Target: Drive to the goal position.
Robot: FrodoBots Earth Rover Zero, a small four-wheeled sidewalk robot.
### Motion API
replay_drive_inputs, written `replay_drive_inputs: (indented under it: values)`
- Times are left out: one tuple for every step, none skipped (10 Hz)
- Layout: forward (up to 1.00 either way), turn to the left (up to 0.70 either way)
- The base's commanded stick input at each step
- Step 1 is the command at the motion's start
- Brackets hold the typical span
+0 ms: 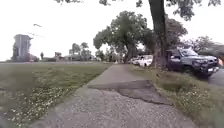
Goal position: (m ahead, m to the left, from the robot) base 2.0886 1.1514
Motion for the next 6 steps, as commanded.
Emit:
replay_drive_inputs:
  values:
    - [0.70, 0.00]
    - [0.70, 0.00]
    - [0.70, 0.00]
    - [0.70, 0.00]
    - [0.70, 0.00]
    - [0.70, 0.00]
